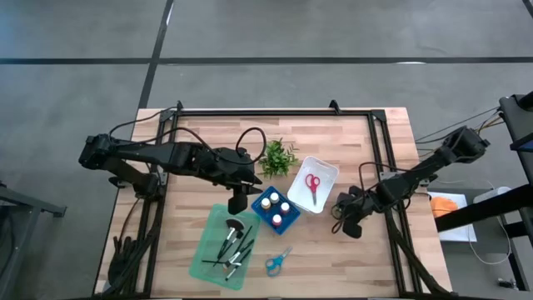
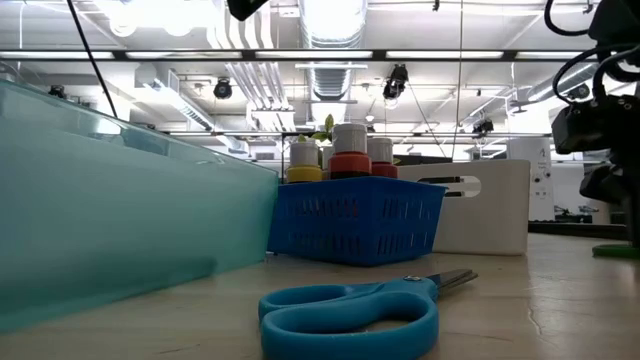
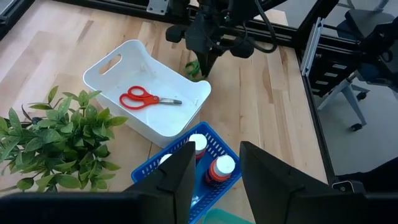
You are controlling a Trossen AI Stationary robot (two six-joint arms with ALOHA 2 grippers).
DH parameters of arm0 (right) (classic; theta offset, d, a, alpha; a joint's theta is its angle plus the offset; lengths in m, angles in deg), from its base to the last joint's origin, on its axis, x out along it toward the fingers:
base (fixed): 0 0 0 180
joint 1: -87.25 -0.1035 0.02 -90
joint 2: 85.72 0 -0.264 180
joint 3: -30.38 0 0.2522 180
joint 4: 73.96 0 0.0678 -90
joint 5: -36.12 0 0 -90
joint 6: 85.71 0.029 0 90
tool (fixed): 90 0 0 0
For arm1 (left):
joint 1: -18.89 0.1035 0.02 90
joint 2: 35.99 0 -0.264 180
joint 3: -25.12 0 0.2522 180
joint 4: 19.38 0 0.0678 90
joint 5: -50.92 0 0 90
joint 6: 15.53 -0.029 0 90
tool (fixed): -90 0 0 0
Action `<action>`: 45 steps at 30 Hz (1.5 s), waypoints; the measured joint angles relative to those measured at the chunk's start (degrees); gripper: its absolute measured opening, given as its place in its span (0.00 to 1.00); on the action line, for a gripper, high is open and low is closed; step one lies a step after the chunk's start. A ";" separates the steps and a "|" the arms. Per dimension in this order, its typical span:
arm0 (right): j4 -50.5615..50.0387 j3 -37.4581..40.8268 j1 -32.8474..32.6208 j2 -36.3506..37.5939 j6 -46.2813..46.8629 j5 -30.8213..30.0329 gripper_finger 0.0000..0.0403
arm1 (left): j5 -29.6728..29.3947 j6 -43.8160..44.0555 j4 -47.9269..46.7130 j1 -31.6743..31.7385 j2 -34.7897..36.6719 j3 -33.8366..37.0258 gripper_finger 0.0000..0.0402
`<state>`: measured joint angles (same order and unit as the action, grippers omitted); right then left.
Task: Pick & Place Paint Supplies
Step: Put the green scissors into the white bin
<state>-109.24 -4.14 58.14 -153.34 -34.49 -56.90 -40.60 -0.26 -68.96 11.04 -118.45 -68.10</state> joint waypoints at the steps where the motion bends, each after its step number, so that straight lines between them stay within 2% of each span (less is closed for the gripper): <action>1: -0.44 -0.66 -0.02 -0.06 -0.04 0.24 0.03 | 0.00 0.00 -0.01 0.00 0.00 0.00 0.34; 7: -5.36 -6.36 -0.28 -0.26 -1.32 2.51 0.03 | 0.00 -0.02 0.01 -0.02 0.00 0.00 0.34; 16: -10.59 -17.77 -1.33 -0.10 -5.95 0.18 0.03 | 0.00 -0.22 0.01 -0.02 0.00 0.00 0.34; 22: -14.99 -28.43 -1.24 -0.08 -12.39 -2.95 0.03 | 0.00 -0.24 -0.02 -0.02 0.00 0.00 0.34; 25: -16.09 -33.38 0.75 -0.02 -16.97 -6.30 0.03 | 0.00 -0.22 -0.18 -0.02 0.00 0.00 0.34; 29: -17.12 -38.06 7.28 0.00 -24.25 -7.06 0.03 | 0.00 -0.28 -0.17 -0.02 0.00 0.00 0.34; 32: -17.14 -39.42 13.66 -0.57 -30.41 -6.96 0.03 | 0.00 -0.42 -0.17 -0.02 0.00 0.00 0.34; 37: -13.38 -37.99 23.52 -3.09 -38.54 1.44 0.03 | 0.00 -0.36 -0.19 -0.04 0.00 0.00 0.34; 40: -12.45 -35.56 26.24 -4.86 -40.98 5.33 0.03 | 0.00 -0.22 -0.19 -0.18 0.00 0.00 0.34; 45: -11.49 -29.52 26.62 -5.76 -44.29 10.37 0.03 | 0.00 -0.21 -0.18 -0.26 0.00 0.00 0.34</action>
<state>-120.73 -33.67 84.77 -159.10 -78.78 -46.52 -40.60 -0.47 -69.14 10.77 -118.45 -68.10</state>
